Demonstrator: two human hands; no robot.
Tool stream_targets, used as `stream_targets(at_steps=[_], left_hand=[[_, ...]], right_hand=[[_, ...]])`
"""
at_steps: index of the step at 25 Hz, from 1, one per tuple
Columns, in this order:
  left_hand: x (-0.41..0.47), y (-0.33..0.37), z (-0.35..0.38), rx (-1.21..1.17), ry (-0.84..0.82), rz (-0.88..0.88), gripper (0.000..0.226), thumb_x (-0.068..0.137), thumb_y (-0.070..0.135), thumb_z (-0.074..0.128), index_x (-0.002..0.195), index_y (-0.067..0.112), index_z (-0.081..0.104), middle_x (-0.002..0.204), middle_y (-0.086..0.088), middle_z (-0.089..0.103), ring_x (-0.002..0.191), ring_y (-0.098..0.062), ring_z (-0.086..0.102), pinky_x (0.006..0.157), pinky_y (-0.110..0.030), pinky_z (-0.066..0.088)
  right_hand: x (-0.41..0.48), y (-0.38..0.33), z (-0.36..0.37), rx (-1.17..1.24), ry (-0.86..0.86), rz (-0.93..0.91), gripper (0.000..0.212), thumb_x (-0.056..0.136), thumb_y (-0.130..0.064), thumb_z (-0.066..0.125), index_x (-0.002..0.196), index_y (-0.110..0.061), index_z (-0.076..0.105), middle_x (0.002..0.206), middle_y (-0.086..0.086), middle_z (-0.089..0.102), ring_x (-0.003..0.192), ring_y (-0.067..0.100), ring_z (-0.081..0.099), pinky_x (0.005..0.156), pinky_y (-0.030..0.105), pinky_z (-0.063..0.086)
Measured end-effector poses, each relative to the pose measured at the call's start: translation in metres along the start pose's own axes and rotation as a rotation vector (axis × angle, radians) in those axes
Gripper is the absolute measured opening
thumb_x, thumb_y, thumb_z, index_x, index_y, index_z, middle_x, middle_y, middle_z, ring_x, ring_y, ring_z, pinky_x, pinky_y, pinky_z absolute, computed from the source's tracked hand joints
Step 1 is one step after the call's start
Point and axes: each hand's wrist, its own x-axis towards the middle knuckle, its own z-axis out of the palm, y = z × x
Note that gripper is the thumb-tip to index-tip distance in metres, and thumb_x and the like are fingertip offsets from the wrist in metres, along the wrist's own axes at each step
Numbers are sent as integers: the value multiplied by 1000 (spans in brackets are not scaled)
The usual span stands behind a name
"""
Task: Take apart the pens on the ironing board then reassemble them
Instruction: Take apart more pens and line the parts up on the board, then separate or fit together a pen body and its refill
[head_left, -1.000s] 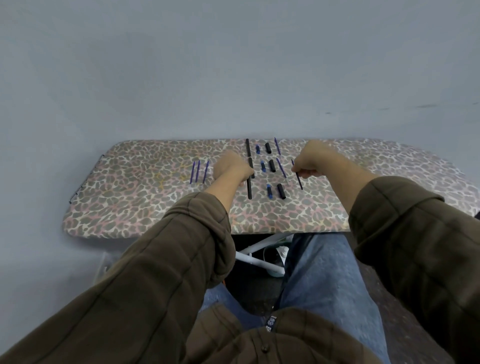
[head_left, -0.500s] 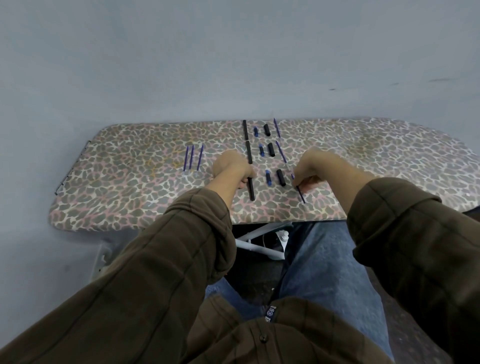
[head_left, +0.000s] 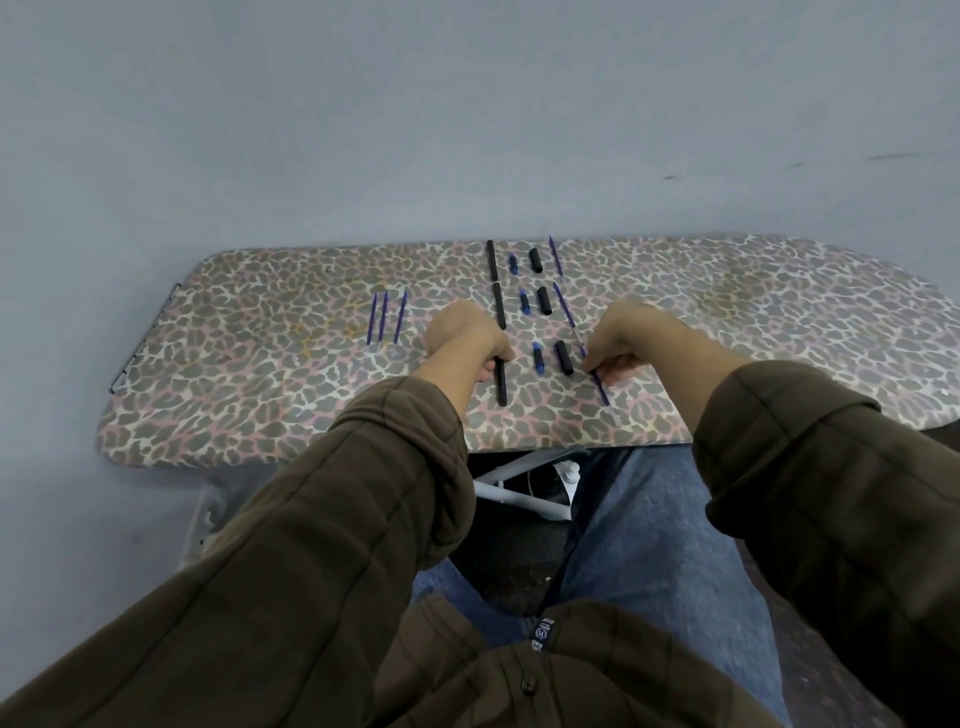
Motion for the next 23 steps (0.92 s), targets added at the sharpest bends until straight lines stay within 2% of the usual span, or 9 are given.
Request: stream_targets(at_steps=[1,3,5,6,9,13,16,20,23], left_hand=[[0,0,0,-8,-2,-2,27,80,27,89,74,5,74,68,-8,76,66,-17,77,70,-34,65],[1,-1,0,-22,-2,-7,27,79,26,89,73,5,73,69,-9,77,66,-17,77,69,-33,65],[1,-1,0,-20,-6,-10,27,80,27,89,73,6,73,71,-9,77,64,-18,76,69,-32,64],[0,-1,0,-17,-7,-10,28,80,28,88,73,6,73,71,-8,77,61,-18,75,68,-31,64],[-1,0,0,-14,-15,-13,30,81,30,87,71,7,71,73,-7,78,55,-16,69,67,-29,64],[-2,0,-2,4,-20,-5,31,80,33,88,70,8,72,65,-4,75,61,-15,75,70,-30,64],[-3,-1,-3,10,-28,6,33,78,34,89,70,7,72,63,-5,75,61,-16,76,69,-33,65],[-4,-3,-10,0,-37,29,32,81,35,87,75,7,73,66,-6,75,54,-19,72,66,-32,64],[-5,-2,-26,-33,6,84,34,86,38,80,84,6,72,74,-8,77,55,-22,69,66,-32,63]], right_hand=[[1,0,0,17,1,-4,21,101,-11,67,85,1,62,50,7,68,38,15,65,42,21,54],[2,0,1,57,-2,-13,19,101,-10,68,88,2,62,70,12,71,56,20,68,65,29,60],[2,0,1,67,-8,-24,19,101,-10,67,88,2,61,83,13,69,69,22,65,83,32,57],[2,0,1,60,-9,-29,19,102,-11,67,88,2,60,85,13,68,71,21,64,87,32,56],[1,1,0,48,-9,-37,20,102,-12,67,87,0,60,85,12,68,72,21,64,79,29,54],[-2,1,-1,30,4,-50,22,101,-13,68,85,-2,58,82,11,69,70,20,65,70,27,53],[-4,2,-6,46,18,-40,18,99,-13,71,90,0,63,83,12,71,68,20,68,63,26,56],[-2,-1,-17,143,177,-78,16,92,-8,79,92,5,69,82,18,76,66,25,74,69,38,66],[-5,-14,-26,107,315,-154,15,90,-7,76,79,3,72,68,13,76,53,22,72,53,32,62]])
